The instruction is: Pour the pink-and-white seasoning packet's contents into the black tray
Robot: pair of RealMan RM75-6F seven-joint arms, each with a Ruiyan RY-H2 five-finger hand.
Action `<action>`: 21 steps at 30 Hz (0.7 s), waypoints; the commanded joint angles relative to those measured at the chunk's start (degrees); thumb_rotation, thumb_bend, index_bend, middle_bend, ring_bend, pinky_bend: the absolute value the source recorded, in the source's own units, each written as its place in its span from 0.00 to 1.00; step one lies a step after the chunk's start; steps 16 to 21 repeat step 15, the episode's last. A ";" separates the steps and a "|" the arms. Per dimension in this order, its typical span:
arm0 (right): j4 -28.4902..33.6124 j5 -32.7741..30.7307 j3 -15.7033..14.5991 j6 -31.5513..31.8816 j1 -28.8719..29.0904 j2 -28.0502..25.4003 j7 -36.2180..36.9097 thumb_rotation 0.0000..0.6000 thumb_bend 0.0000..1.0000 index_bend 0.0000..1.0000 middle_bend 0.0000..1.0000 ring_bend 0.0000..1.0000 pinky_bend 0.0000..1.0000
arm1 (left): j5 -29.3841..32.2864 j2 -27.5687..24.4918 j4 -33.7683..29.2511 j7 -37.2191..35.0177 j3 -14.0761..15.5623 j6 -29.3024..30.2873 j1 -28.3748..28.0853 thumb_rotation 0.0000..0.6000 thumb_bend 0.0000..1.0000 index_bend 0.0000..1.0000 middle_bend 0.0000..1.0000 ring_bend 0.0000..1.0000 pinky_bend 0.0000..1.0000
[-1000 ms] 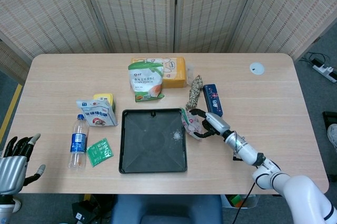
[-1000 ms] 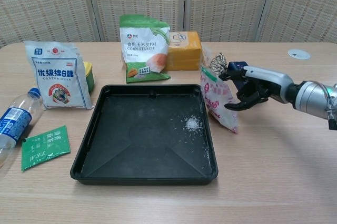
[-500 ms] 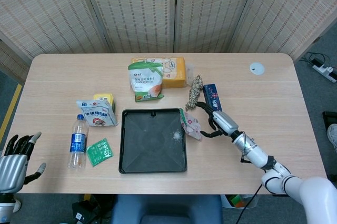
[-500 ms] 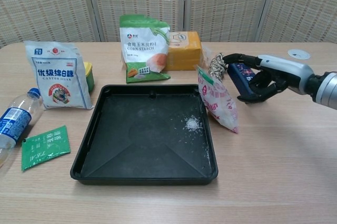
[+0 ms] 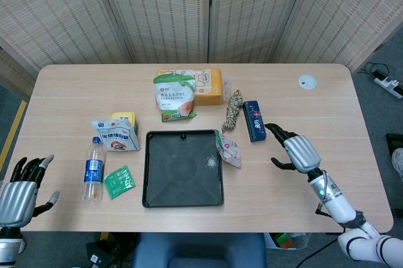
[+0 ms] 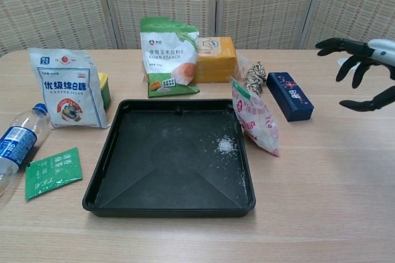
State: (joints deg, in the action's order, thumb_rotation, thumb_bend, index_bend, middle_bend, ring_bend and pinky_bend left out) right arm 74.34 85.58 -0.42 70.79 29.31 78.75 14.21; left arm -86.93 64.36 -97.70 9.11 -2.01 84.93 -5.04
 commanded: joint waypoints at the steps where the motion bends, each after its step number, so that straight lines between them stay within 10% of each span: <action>1: 10.26 -3.57 0.07 8.73 -7.99 -7.86 -13.34 1.00 0.34 0.00 0.10 0.15 0.18 | -0.24 0.20 -0.01 0.05 0.00 0.21 -0.05 1.00 0.36 0.09 0.17 0.13 0.00; 21: 18.31 -4.03 -0.76 18.97 -19.07 -14.07 -16.82 1.00 0.34 0.00 0.10 0.14 0.16 | -1.33 1.39 0.31 0.01 0.25 2.45 0.80 1.00 0.36 0.09 0.17 0.13 0.00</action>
